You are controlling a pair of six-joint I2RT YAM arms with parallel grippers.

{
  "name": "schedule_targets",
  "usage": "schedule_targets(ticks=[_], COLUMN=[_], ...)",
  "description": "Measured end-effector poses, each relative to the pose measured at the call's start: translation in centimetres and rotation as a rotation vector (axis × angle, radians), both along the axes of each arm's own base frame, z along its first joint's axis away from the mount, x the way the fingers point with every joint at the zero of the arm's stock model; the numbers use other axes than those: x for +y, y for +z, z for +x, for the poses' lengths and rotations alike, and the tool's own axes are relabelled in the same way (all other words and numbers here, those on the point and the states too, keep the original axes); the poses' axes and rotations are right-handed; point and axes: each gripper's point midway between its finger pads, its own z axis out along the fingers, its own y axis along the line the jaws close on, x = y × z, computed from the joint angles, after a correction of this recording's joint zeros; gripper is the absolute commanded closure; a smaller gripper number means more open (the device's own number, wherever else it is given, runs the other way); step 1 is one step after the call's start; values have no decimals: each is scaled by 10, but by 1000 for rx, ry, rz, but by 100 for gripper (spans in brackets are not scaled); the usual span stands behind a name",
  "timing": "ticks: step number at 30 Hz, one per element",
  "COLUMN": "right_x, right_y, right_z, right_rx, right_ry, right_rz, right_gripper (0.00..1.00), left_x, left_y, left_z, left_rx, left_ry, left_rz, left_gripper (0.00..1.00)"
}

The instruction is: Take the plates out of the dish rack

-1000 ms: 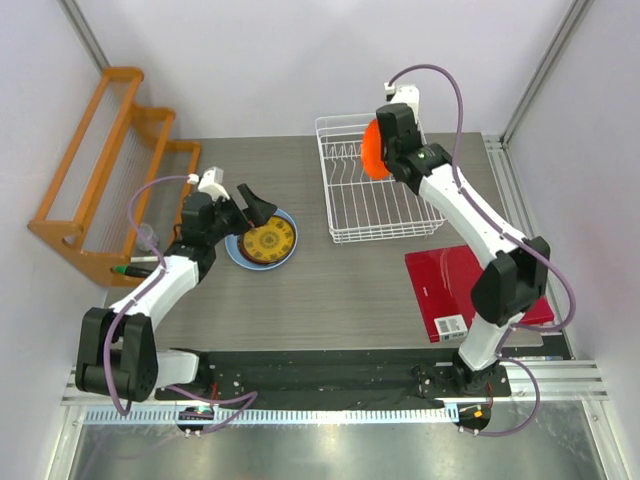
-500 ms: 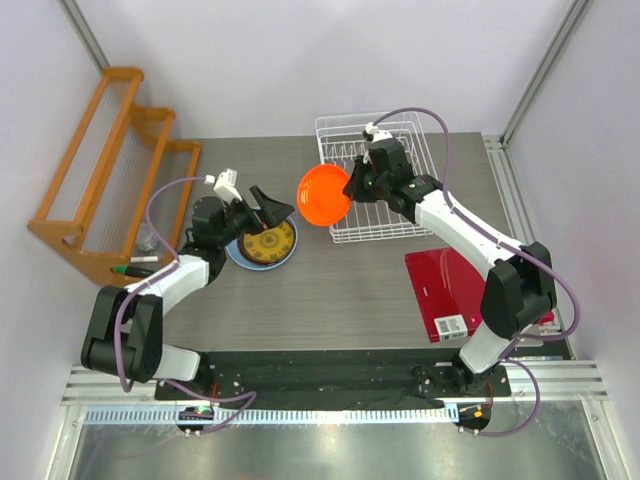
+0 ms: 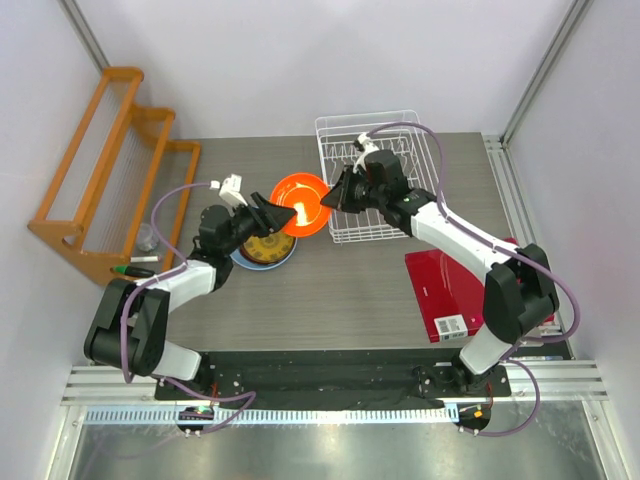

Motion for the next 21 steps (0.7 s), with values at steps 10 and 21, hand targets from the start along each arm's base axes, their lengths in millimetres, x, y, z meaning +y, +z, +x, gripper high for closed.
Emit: schedule_targets(ticks=[10,21], right_x=[1,-9], right_y=[5,-9], right_z=[2,1], right_rx=[1,10], right_ry=[6,-46], right_rz=[68,-27], right_gripper=[58,30], left_x=[7,52], left_y=[33,-5], left_z=[-2,1], left_rx=[-41,23], left_ry=[55,269], left_rz=[-103,170], left_gripper=[100,100])
